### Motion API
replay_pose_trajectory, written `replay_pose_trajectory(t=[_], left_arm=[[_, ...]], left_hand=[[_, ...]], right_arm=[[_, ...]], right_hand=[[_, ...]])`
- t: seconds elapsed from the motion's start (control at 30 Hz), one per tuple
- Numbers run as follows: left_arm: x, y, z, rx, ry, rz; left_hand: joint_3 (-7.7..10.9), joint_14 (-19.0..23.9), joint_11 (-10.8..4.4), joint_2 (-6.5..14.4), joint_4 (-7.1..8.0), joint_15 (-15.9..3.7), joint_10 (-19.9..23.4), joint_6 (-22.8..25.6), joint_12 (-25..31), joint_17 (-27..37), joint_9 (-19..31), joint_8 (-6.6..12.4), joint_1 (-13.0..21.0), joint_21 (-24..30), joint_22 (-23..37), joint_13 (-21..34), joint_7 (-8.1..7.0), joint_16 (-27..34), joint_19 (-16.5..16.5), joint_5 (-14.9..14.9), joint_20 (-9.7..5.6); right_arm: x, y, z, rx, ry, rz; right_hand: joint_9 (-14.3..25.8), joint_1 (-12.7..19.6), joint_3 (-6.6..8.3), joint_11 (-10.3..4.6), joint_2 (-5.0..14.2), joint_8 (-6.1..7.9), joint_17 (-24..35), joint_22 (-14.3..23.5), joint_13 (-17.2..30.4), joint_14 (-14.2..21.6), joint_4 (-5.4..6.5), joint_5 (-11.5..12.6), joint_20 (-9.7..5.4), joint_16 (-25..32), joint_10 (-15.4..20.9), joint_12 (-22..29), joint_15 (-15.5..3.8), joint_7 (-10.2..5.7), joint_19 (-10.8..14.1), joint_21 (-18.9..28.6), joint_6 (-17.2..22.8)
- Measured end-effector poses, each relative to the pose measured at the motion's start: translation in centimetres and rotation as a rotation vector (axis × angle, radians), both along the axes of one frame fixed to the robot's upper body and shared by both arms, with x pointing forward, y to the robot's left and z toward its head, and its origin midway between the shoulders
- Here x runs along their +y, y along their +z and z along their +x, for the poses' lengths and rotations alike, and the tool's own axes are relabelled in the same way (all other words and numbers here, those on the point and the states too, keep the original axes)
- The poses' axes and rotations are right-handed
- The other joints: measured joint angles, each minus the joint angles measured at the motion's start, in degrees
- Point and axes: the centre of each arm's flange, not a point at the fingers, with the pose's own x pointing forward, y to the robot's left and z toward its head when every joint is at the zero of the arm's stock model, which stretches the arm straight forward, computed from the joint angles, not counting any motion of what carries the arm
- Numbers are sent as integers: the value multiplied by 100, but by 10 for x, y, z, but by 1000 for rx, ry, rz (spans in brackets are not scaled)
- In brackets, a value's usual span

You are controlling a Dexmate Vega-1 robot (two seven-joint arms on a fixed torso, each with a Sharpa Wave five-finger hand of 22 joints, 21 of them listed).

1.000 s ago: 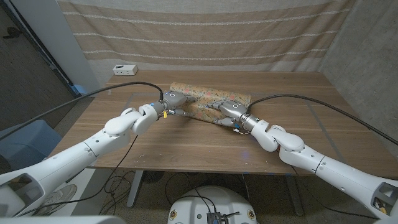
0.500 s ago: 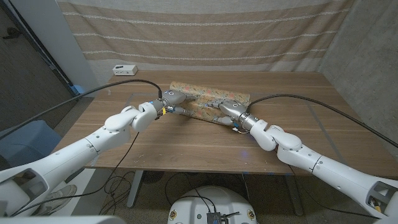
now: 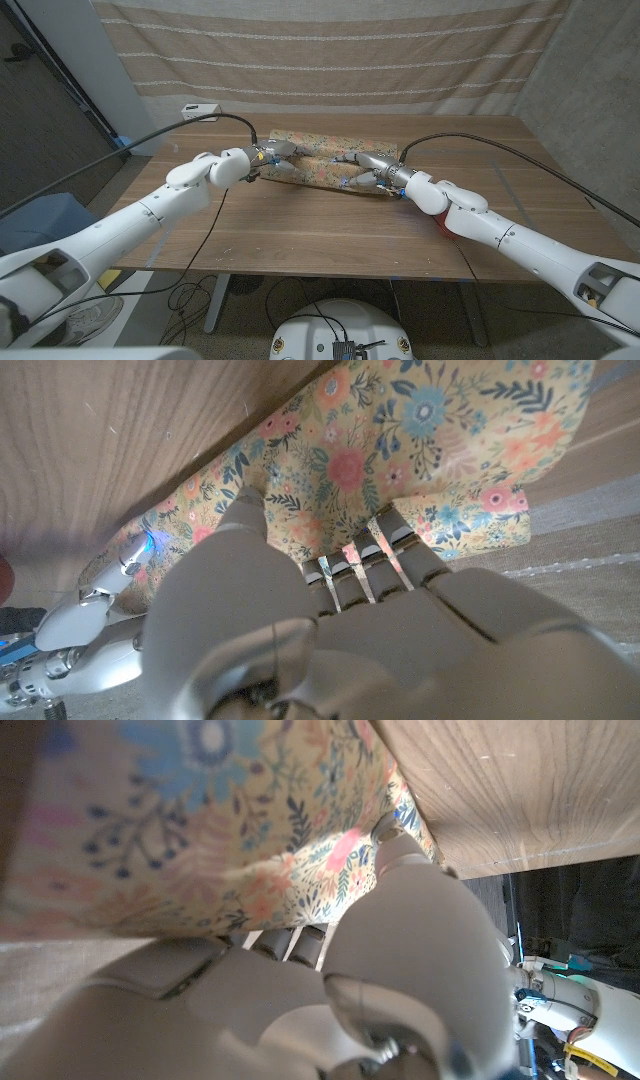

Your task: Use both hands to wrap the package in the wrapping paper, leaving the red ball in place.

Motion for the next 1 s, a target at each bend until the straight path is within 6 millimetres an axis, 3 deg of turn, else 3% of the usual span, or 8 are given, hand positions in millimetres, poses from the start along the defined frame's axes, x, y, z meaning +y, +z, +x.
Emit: replay_pose_trajectory(t=[0.23, 0.3, 0.37, 0.5, 0.6, 0.73, 0.83, 1.0], left_arm=[[1, 20, 11, 220, 25, 13], [2, 27, 15, 283, 31, 12], [4, 31, 17, 326, 37, 10], [3, 40, 18, 391, 33, 7], [1, 45, 16, 409, 27, 4], [1, 49, 14, 417, 19, -5], [-1, 52, 11, 416, 6, -8], [-5, 53, 6, 400, -15, -17]], left_hand=[[25, -165, 66, 81, 45, -15, -233, -177, -81, 67, -4, -31, -84, -43, 4, 0, 174, -46, -203, -53, 107], [29, -201, 96, 67, 61, 4, -262, -196, -89, 77, -4, -30, -144, -55, 4, -2, 198, -46, -226, -77, 122], [19, -205, 376, 56, 72, 8, -18, -142, -88, 83, 11, -34, -168, -59, 0, -3, 330, -46, -245, -113, 141], [9, -226, 544, 56, 76, -13, 98, -156, -109, 83, -15, -50, -167, -60, 5, -12, 316, -46, -255, -135, 150], [8, -226, 573, 57, 76, -13, 113, -186, -110, 83, -15, -50, -166, -59, 16, -19, 345, -46, -276, -135, 172], [11, -226, 573, 92, 74, -13, 113, -185, -110, 83, -15, -50, -194, -59, 14, -19, 345, -46, -276, -106, 172], [-7, -226, 577, 112, 93, -13, 108, -185, -110, 83, -14, -49, -174, -59, 14, -19, 345, -46, -287, -121, 183], [-13, -226, 593, 36, 100, -13, 92, -217, -110, 83, -14, -49, -250, -59, 14, -19, 377, -46, -306, -134, 202]], right_arm=[[-11, 17, 12, 223, 30, 1], [-16, 18, 15, 312, 46, 6], [-20, 12, 16, 410, 60, -9], [-23, 13, 15, 516, 96, -11], [-27, 14, 11, 526, 100, -11], [-30, 10, 4, 489, 89, -22], [-29, 5, -5, 411, 74, -43], [-18, -11, -25, 280, 65, -74]], right_hand=[[-547, -258, 110, -1, 28, -96, -1, -30, -7, 12, 325, -127, 225, 169, -1, 0, -8, 0, 228, 3, -2], [-547, -335, 130, -30, 19, -96, -1, -26, -7, 13, 370, -145, 533, 410, 29, 0, -8, 0, 640, 309, -2], [-547, -807, 138, -114, -294, -96, -1, -33, -7, 402, 423, -156, -116, 970, 334, 1, -38, 0, 1682, 1720, -3], [-539, -921, 167, -137, -520, -88, -1, -65, -7, 671, 452, -172, -280, 1199, 581, 67, -69, -85, 1939, 2223, 98], [-538, -799, 108, -124, -642, -381, 2, -67, -7, 1399, 393, -172, -151, 1001, 1065, 81, -101, -106, 1387, 2234, 787], [-536, -793, -84, 806, -648, -488, 61, -80, 320, 1660, 201, -170, 13, 167, 960, -245, 63, 165, -5, 1989, 636], [-69, -793, -162, 783, -648, -505, 1940, -121, 262, 1108, 123, -155, 161, -210, 174, -378, 342, 475, -641, 1514, 326], [125, -797, -194, 694, -652, -508, 1964, -213, 238, 357, 91, -155, 293, -559, -382, -377, 393, 710, -1079, 1217, 122]])
